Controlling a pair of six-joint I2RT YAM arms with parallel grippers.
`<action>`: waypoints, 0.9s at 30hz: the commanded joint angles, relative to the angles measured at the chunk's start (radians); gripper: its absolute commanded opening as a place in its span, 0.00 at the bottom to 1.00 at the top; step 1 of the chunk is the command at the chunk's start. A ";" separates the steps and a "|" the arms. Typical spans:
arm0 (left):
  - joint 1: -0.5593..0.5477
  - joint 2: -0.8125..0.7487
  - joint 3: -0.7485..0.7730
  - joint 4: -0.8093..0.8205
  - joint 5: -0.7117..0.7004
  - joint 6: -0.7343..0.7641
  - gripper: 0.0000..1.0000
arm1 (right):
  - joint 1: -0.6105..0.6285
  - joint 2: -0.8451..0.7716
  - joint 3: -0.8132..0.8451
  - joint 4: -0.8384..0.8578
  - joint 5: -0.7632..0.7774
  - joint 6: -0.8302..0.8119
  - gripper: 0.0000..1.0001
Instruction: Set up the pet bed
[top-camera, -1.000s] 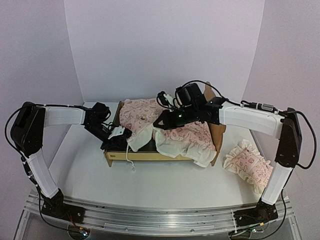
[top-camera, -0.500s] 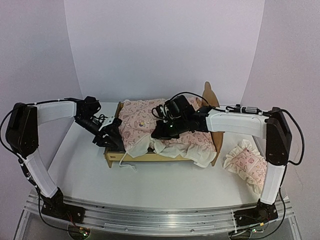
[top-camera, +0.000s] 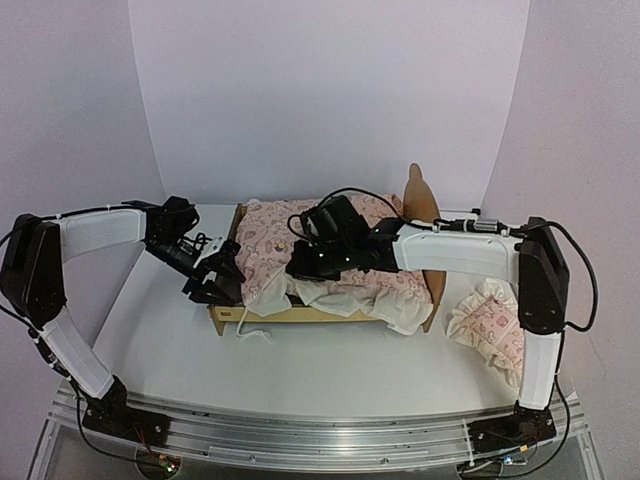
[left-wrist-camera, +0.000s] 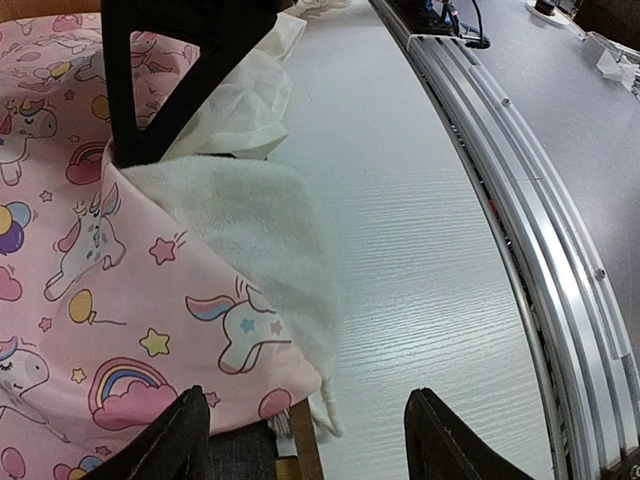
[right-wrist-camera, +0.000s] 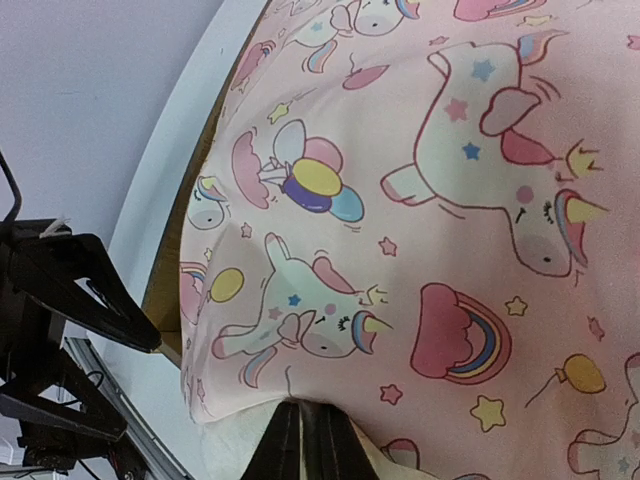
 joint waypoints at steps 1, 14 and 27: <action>-0.027 -0.042 -0.021 0.061 0.028 -0.030 0.69 | 0.006 0.036 0.002 0.026 0.037 0.007 0.26; -0.164 -0.051 -0.117 0.324 -0.136 -0.183 0.68 | 0.006 -0.103 0.067 -0.088 -0.091 -0.335 0.62; -0.129 -0.032 -0.055 0.374 -0.339 -0.261 0.01 | -0.003 -0.206 -0.079 -0.091 -0.057 -0.297 0.63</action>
